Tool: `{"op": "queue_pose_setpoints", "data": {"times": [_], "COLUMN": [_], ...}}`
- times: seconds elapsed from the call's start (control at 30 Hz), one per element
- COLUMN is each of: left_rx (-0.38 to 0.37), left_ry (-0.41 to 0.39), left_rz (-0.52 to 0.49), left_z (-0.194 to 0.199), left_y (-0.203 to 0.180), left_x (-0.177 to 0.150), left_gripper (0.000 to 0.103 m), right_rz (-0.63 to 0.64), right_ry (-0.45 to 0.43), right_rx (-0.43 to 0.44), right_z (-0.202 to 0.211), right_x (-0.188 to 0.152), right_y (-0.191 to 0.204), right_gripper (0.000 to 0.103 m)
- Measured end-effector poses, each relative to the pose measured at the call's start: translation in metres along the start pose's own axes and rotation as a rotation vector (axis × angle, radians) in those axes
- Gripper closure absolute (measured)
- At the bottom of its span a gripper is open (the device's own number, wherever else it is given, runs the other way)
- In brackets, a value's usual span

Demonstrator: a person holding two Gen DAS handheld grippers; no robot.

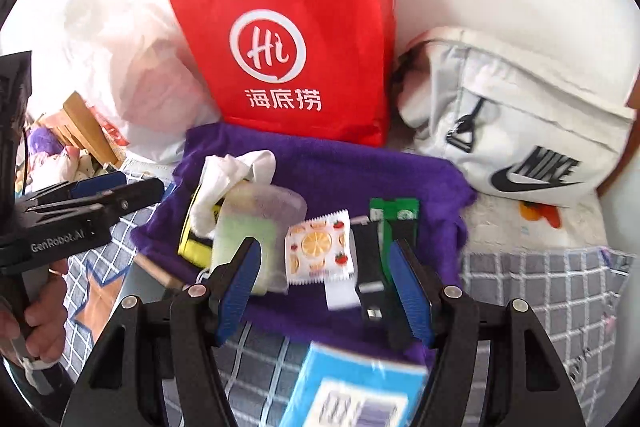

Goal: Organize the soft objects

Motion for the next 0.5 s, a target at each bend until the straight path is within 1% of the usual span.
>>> {"op": "queue_pose_setpoints", "data": {"times": [0.03,0.1,0.13,0.2,0.23,0.27,0.3,0.33,0.4,0.5], "left_rx": [-0.007,-0.013,-0.011,-0.016,-0.025,-0.032,-0.037,-0.04,-0.051,-0.052], "left_ry": [-0.006,-0.029,-0.042,-0.049,-0.051,-0.053,-0.058,-0.069,-0.085,-0.107], "left_rz": [-0.005,-0.017,-0.018,-0.024,-0.023,-0.02,-0.009,0.005,0.02,0.004], "left_z": [0.008,0.027,0.036,0.051,0.06,0.066,0.073,0.081,0.098,0.122], "left_y": [-0.002,-0.004,-0.005,-0.007,-0.007,-0.007,-0.006,-0.006,-0.007,-0.012], "left_x": [-0.005,-0.018,-0.025,-0.04,-0.05,-0.056,-0.063,-0.069,-0.084,-0.104], "left_gripper": [0.027,0.022,0.022,0.022,0.02,0.016,0.01,0.008,0.007,0.007], "right_rz": [-0.006,-0.027,-0.038,-0.04,-0.04,-0.04,-0.036,-0.03,-0.021,-0.036], "right_ry": [-0.009,-0.036,-0.058,-0.091,-0.097,-0.102,-0.108,-0.11,-0.104,-0.109], "right_rx": [-0.01,-0.02,-0.024,-0.039,-0.045,-0.053,-0.058,-0.056,-0.06,-0.092], "right_z": [0.009,0.029,0.04,0.062,0.068,0.077,0.087,0.093,0.104,0.125], "right_x": [-0.004,-0.016,-0.024,-0.041,-0.047,-0.056,-0.067,-0.073,-0.09,-0.116], "right_y": [0.001,0.001,0.002,0.006,0.007,0.009,0.012,0.013,0.018,0.021], "right_gripper": [0.035,0.02,0.017,0.015,0.013,0.008,0.006,0.005,0.003,0.003]}}
Point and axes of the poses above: each gripper's, at about its wrist camera, not at the fingertips, and z roughly against the way its jaws point, y to its left, x to its top, the point moved 1 cm from there along -z, roughly the way its jaws point, and after that the axes turned 1 degree about -y, right-handed, at the moved point
